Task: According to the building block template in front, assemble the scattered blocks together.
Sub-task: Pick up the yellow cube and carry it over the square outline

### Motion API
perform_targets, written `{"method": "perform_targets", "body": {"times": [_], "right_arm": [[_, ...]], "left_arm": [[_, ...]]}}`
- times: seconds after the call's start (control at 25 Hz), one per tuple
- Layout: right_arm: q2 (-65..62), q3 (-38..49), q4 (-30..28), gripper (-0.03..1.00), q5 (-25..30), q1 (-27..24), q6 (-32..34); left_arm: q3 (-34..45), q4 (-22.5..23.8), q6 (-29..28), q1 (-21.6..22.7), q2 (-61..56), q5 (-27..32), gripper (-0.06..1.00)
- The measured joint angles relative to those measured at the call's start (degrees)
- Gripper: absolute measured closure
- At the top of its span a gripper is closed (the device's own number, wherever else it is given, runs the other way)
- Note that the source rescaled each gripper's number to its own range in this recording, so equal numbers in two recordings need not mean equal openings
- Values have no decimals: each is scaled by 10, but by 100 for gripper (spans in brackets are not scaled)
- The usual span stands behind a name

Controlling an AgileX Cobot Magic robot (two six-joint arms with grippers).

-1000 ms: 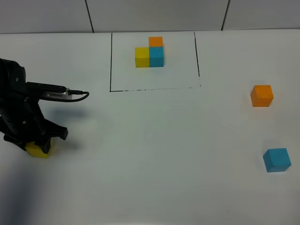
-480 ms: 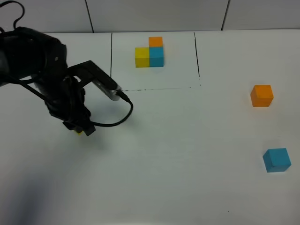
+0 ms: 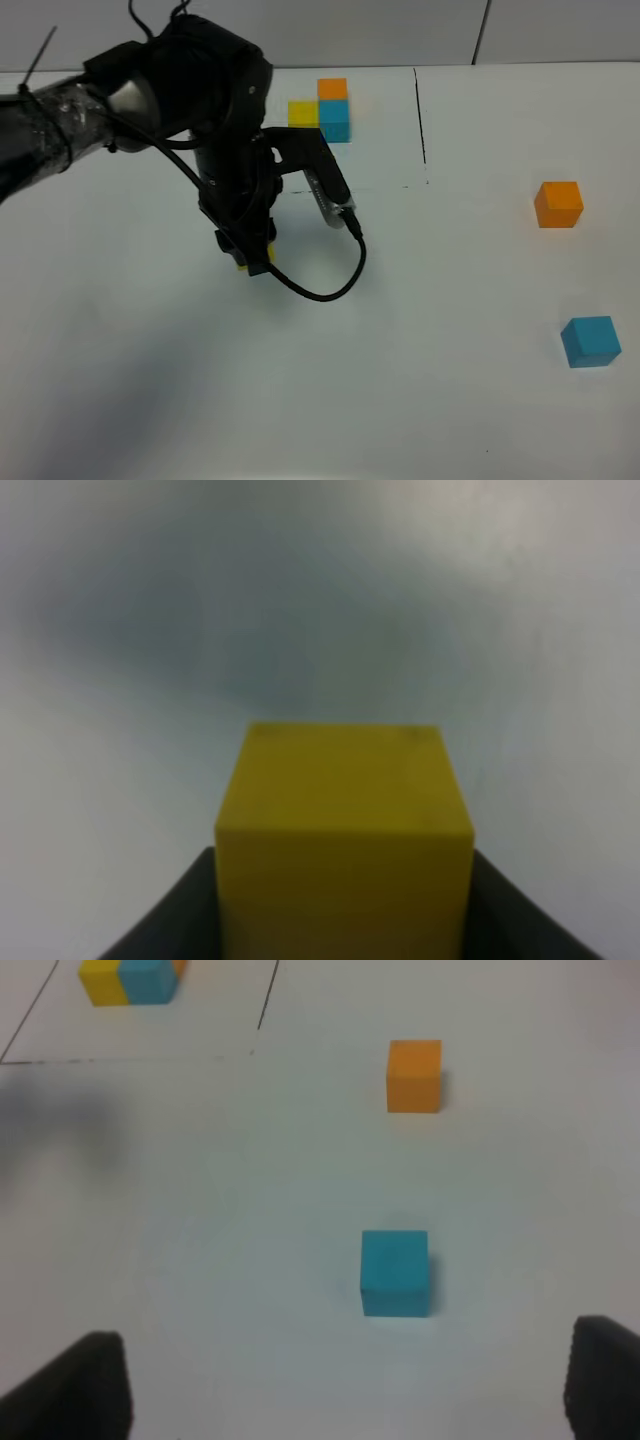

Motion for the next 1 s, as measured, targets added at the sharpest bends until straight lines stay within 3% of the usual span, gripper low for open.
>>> {"method": "perform_targets", "body": {"times": [0.44,1.0], "right_arm": [[0,0,0,22,0,0,1],[0,0,0,22,0,0,4]], "left_arm": [[-94,25,48,-72,79,9,94],[-99,19,62,-76,101,-22,94]]}}
